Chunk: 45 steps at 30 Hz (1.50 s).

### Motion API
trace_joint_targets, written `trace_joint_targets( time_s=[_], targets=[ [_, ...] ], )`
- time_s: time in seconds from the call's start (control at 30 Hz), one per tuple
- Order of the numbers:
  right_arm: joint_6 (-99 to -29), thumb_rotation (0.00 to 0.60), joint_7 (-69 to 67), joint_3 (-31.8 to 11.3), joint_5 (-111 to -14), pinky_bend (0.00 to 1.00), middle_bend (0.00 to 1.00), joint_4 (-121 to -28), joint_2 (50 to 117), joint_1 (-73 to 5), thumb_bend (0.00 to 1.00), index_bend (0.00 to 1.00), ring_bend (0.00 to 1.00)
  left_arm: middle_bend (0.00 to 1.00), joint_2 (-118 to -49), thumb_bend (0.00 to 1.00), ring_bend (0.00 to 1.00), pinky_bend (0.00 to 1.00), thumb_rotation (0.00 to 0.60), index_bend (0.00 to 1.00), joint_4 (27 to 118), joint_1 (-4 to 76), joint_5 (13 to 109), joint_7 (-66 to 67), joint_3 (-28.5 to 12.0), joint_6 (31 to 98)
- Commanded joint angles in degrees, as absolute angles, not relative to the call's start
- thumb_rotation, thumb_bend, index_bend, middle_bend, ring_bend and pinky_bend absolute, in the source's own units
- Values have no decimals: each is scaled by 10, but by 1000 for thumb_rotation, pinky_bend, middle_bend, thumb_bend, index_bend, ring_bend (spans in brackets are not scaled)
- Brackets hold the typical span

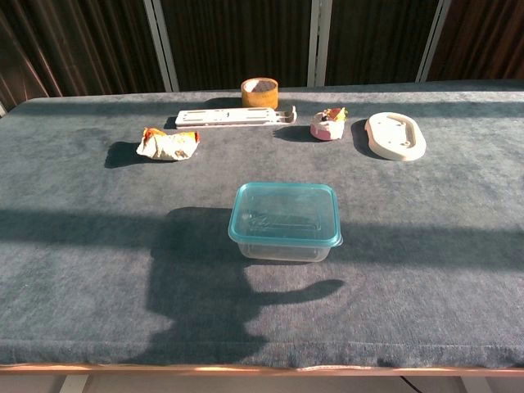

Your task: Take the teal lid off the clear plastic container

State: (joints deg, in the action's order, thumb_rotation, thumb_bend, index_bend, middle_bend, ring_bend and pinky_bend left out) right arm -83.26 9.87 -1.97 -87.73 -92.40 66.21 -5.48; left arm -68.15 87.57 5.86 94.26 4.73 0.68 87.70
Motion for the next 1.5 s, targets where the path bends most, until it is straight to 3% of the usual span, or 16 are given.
trace_joint_targets(
  time_s=[0.03,0.3,0.5,0.9,1.5],
  targets=[
    [-833,600,98,-18,-879,0,0,-926,661,-54,177,0,0,0,-683,316,0,32,600,0,876,64,952,48,12,869],
    [-842,600,93,-14,-887,0,0,-936,649,-48,177,0,0,0,-717,291,0,4,600,0,867,167,1044,-104,37,769],
    [-830,600,94,-8,-902,0,0,-943,639,-56,177,0,0,0,-804,266,0,0,600,0,842,237,1098,-109,20,739],
    [-803,600,81,0,-898,0,0,-935,641,-64,176,0,0,0,-938,261,0,0,600,0,790,333,1012,-75,-39,620],
    [-798,600,66,-1,-886,0,0,-931,633,-64,176,0,0,0,-1043,255,0,0,600,0,702,424,896,-11,-83,507]
  ],
)
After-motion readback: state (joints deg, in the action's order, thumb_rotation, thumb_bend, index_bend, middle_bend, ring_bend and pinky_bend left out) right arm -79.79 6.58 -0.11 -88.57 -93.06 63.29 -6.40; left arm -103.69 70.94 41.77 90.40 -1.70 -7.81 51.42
